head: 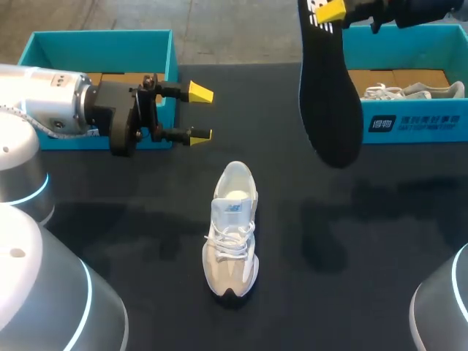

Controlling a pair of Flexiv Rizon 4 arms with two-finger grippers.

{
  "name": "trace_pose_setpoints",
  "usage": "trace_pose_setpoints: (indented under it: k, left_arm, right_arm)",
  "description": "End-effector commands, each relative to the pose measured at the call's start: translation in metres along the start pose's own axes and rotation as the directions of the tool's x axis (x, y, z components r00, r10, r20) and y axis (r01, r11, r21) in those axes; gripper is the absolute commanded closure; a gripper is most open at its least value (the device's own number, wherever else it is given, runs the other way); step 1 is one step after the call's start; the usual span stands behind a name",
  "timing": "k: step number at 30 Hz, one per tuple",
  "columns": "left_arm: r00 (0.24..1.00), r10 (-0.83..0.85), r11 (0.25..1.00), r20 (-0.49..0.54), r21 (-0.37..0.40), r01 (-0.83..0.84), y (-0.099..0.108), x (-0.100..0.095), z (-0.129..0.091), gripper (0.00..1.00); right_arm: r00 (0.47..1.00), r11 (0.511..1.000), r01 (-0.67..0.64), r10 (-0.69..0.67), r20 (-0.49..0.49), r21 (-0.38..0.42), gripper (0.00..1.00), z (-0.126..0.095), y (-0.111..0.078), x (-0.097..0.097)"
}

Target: Take the shoe out of the shoebox, open the shoe tongue, remove and reinsert the insole, then place the shoe into the shoebox

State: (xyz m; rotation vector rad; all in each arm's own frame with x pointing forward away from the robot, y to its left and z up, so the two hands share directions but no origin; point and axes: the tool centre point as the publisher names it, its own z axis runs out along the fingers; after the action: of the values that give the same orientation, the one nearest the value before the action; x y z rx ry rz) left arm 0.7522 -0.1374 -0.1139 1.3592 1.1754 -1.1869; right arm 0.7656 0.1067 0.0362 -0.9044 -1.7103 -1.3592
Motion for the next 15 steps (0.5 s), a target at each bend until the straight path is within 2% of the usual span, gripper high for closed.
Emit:
trace_pose_setpoints:
  k: [1, 2, 5, 8, 15]
  left_arm:
    - [1.0, 0.002, 1.0, 0.001, -0.002, -0.002, 0.0, 0.001, 0.001, 0.0]
    - [1.0, 0.002, 1.0, 0.001, -0.002, -0.002, 0.0, 0.001, 0.001, 0.0]
    - [1.0, 0.002, 1.0, 0.001, -0.002, -0.002, 0.0, 0.001, 0.001, 0.0]
    - [1.0, 0.002, 1.0, 0.001, -0.002, -0.002, 0.0, 0.001, 0.001, 0.0]
    - [1.0, 0.002, 1.0, 0.001, -0.002, -0.002, 0.0, 0.001, 0.001, 0.0]
  right_arm:
    - [1.0, 1.0, 0.0, 0.0, 0.0, 0.016, 1.0, 0.0, 0.004, -0.001]
    - [1.0, 1.0, 0.0, 0.0, 0.0, 0.016, 1.0, 0.0, 0.004, -0.001]
    - [0.997, 0.997, -0.071, 0.07, 0.016, 0.036, 1.0, 0.012, 0.024, -0.01]
    - [0.992, 0.992, -0.122, 0.122, 0.026, 0.007, 1.0, 0.017, 0.036, -0.019]
    - [0.976, 0.973, -0.217, 0.219, 0.015, -0.082, 1.0, 0.02, 0.039, -0.044]
